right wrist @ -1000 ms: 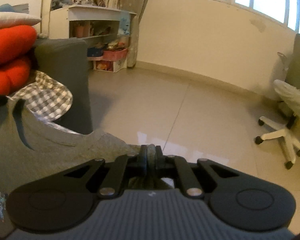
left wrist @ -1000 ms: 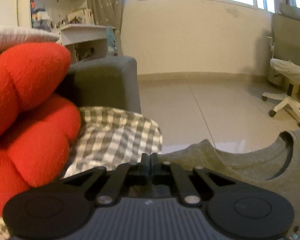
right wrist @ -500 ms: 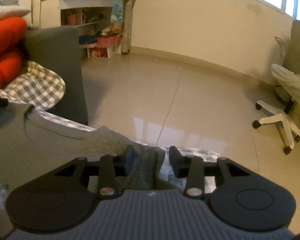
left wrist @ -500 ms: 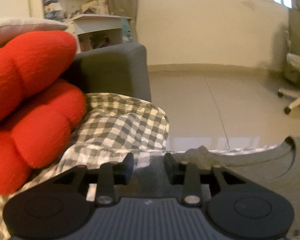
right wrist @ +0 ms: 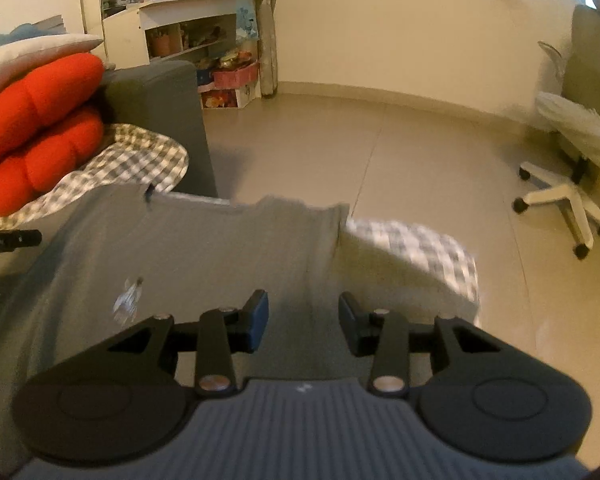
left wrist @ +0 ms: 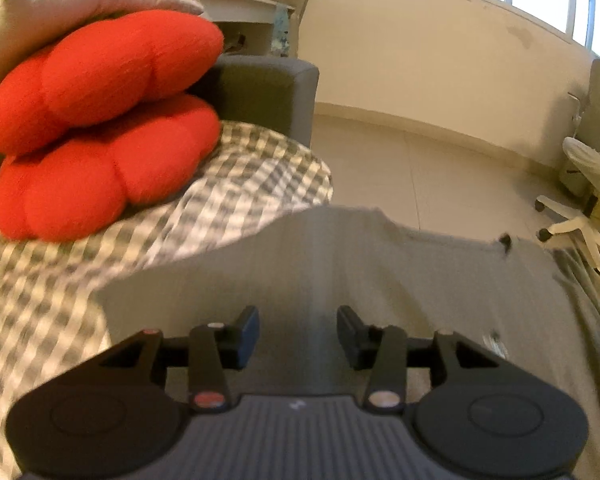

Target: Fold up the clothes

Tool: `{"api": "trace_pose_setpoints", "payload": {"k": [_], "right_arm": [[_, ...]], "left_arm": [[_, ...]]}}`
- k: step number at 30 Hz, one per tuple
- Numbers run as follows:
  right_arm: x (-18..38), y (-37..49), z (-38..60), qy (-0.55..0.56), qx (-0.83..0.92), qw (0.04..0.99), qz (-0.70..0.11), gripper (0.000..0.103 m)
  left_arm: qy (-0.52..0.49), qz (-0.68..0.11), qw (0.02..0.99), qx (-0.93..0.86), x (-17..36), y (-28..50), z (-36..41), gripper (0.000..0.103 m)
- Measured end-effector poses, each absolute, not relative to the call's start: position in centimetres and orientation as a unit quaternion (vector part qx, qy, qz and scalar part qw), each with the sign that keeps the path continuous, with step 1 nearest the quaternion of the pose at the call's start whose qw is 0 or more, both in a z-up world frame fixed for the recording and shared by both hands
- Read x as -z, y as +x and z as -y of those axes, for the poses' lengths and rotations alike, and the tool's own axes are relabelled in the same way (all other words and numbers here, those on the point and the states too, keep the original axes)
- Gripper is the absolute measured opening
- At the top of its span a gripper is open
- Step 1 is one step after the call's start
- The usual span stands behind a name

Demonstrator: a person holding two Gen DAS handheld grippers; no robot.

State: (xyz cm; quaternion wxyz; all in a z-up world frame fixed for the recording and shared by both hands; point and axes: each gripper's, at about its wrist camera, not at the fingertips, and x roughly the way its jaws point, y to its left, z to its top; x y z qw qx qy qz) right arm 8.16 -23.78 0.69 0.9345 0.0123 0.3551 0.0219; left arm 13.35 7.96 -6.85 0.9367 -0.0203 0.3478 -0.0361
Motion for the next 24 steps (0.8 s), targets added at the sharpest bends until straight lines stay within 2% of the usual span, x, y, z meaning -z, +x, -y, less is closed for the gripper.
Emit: {"api": "trace_pose_setpoints", "payload": {"k": [13,24], "right_arm": [[-0.3,-2.1,22.6,-0.002,-0.026,0.922,-0.385,0.050],[0.1,-8.5,23.8,0.007,-0.024,0.919,-0.394,0.052]], "left_arm": [[-0.049,-0.407,0.909,0.075,9.4,2.8,-10.5,0.048],[-0.079,-0.409,0.901,0.124,10.7,-5.1,-12.7,0.049]]}}
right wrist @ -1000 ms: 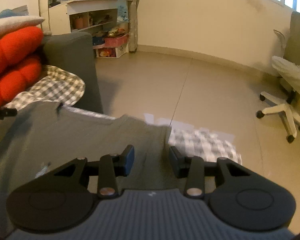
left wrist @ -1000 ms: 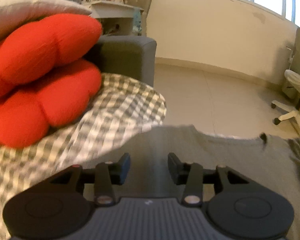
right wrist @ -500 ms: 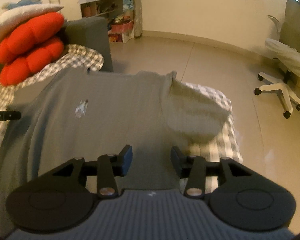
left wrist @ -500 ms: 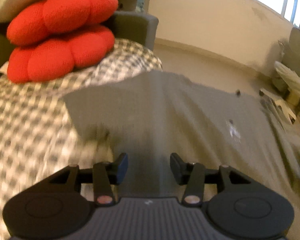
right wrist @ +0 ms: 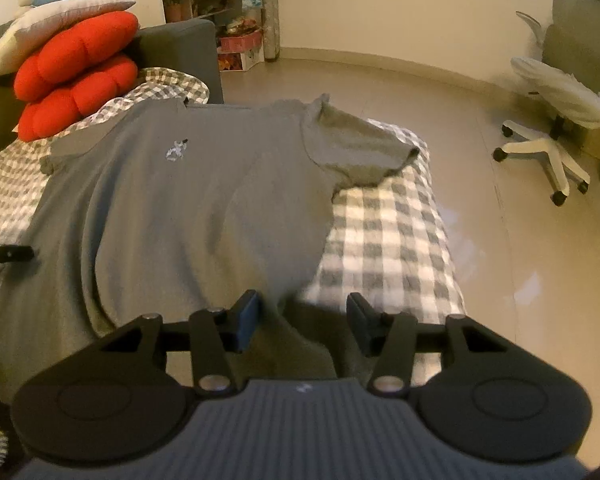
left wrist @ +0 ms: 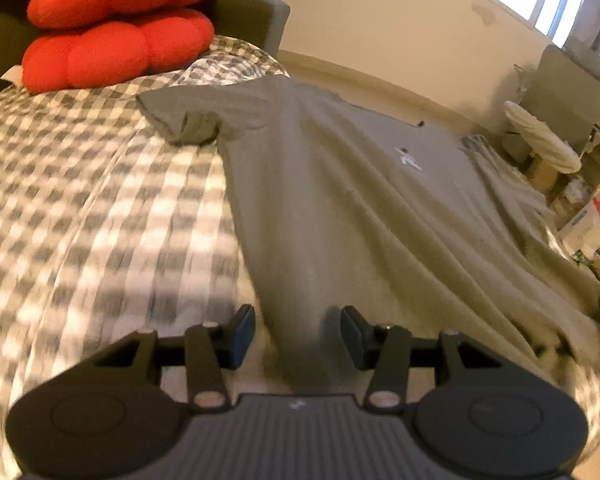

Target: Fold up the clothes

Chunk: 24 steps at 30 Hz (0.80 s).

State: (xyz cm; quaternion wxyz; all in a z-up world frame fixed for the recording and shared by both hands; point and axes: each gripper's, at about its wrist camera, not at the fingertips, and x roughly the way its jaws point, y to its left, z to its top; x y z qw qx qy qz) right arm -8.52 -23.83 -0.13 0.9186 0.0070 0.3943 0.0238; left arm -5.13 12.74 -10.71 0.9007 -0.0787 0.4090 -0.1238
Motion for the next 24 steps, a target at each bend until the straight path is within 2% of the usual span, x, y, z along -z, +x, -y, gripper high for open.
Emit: {"api": "trace_pose_setpoints", "payload": {"k": [17,20,23,24], "right_arm": [[1.7,-12.6,23.9,-0.020,-0.036,0.909,-0.414,0.053],[2.6,-12.9,24.0,-0.025,-0.031,0.906,-0.422,0.053],[3.1,-13.3,24.2,-0.020,-0.025,0.905,-0.423,0.053],[3.2,-13.3,24.3,-0.019,-0.023,0.905,-0.424,0.053]], "left_arm": [[-0.212,-0.436,0.849,0.209,13.4,-14.6,-16.5,0.043],[-0.228,-0.452,0.829,0.236,13.8,-15.0,-15.9,0.033],[-0.214,-0.453,0.833,0.237,14.5,-15.3,-14.7,0.032],[-0.211,-0.454,0.833,0.234,14.7,-15.3,-14.5,0.027]]}}
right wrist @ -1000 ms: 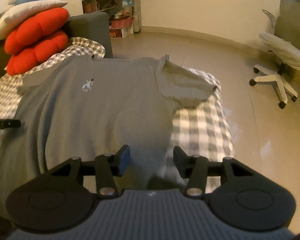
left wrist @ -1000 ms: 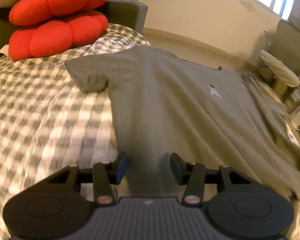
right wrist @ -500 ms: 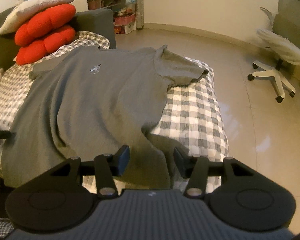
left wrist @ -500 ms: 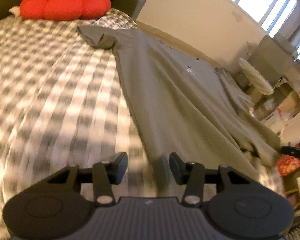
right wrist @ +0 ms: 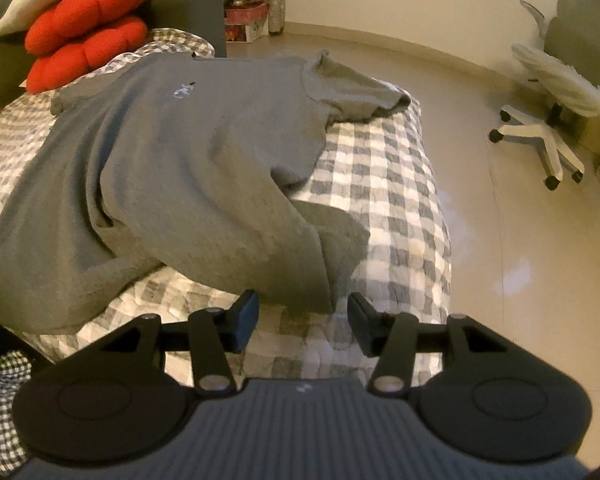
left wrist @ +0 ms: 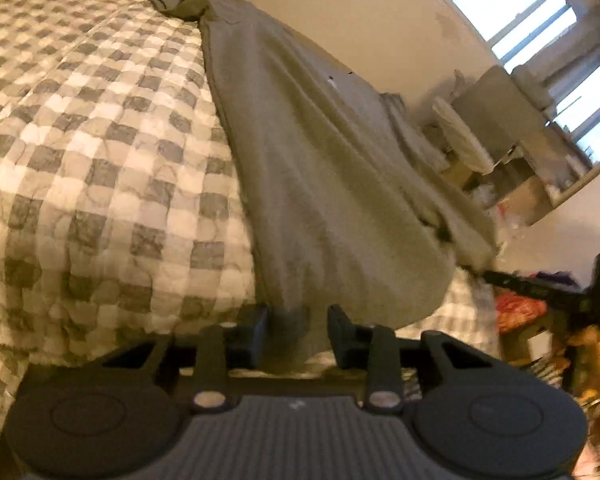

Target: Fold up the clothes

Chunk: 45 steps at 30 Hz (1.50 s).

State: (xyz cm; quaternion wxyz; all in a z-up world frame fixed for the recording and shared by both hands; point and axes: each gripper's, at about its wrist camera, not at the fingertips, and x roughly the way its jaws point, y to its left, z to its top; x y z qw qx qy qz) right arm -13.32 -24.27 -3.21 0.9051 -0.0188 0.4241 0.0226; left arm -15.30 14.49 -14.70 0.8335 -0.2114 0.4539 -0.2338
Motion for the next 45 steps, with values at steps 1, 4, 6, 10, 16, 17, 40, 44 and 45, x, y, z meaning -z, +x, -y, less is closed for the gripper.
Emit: {"api": "trace_pose_setpoints", "payload": {"k": [1,4,6,10,16,17,40,44,45], "right_arm": [[3.3,-13.4,24.3,-0.017,-0.020,0.905,-0.425,0.053],[3.3,-13.6,24.2,-0.024,-0.020,0.905,-0.425,0.053],[3.3,-13.8,24.0,-0.030,-0.020,0.905,-0.425,0.053],[3.1,-14.2,23.9,-0.041,-0.022,0.906,-0.422,0.053],[3.0,-14.6,24.1,-0.040,-0.028,0.906,-0.420,0.053],[3.0,-14.6,24.1,-0.040,-0.030,0.906,-0.420,0.053],[4.8,-13.0,21.9,-0.086,-0.052,0.898,-0.428,0.036],[4.5,-12.6,21.5,-0.089,-0.046,0.895,-0.435,0.012],[4.3,-12.6,21.4,-0.086,-0.049,0.893,-0.440,0.012]], "left_arm": [[-0.210,-0.455,0.834,0.230,14.9,-15.2,-14.3,0.021],[-0.219,-0.450,0.833,0.236,14.8,-15.4,-14.4,0.002],[-0.230,-0.438,0.834,0.245,14.0,-15.9,-14.9,0.002],[-0.245,-0.405,0.842,0.259,11.3,-16.8,-16.6,0.002],[-0.241,-0.362,0.863,0.257,7.5,-17.9,-19.3,0.002],[-0.238,-0.356,0.867,0.255,6.9,-18.0,-19.7,0.002],[-0.211,-0.456,0.849,0.165,15.2,-16.2,-23.5,0.037],[-0.205,-0.459,0.846,0.179,16.2,-15.9,-22.4,0.035],[-0.205,-0.458,0.846,0.182,16.3,-15.8,-22.2,0.032]]}}
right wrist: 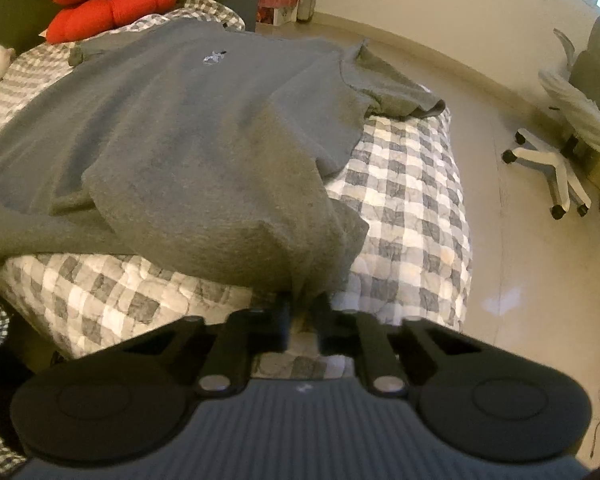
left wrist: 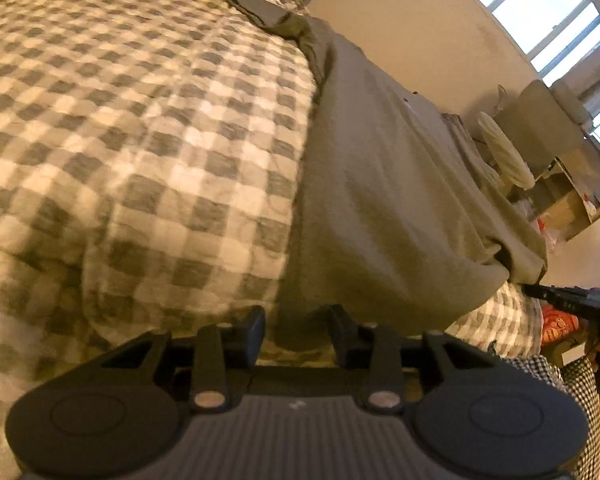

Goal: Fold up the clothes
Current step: 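Fold the T-shirt side inward with the left tool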

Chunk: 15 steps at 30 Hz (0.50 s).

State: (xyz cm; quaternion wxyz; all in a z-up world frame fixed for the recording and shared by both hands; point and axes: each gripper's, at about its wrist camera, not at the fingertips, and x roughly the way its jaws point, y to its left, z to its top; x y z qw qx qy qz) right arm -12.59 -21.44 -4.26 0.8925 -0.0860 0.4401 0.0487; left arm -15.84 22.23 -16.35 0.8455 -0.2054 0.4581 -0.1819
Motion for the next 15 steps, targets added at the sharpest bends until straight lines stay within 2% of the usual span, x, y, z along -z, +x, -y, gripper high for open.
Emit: {"api": "trace_pose_setpoints", "payload": {"k": [1,2,3,8,15], "right_arm": [[3.9,-12.6,21.4,-0.080,-0.053,0.890,-0.445,0.011],[3.4,-12.8,21.4,-0.074,-0.059,0.888,-0.449,0.010],[2.9,-12.9,21.4,-0.070,-0.062,0.888,-0.451,0.009],[-1.1,-14.2,21.8,-0.033,-0.079,0.886,-0.457,0.006],[-6.3,-14.9,23.2,0.035,-0.083,0.889,-0.449,0.004]], "left_arm": [[-0.207,-0.458,0.845,0.184,16.4,-15.8,-22.1,0.026],[-0.209,-0.458,0.844,0.186,16.5,-15.7,-22.1,0.012],[-0.211,-0.458,0.843,0.187,16.5,-15.6,-22.0,0.007],[-0.209,-0.431,0.855,0.200,13.8,-16.6,-22.5,0.005],[-0.217,-0.339,0.887,0.227,5.5,-18.7,-24.9,0.004]]}}
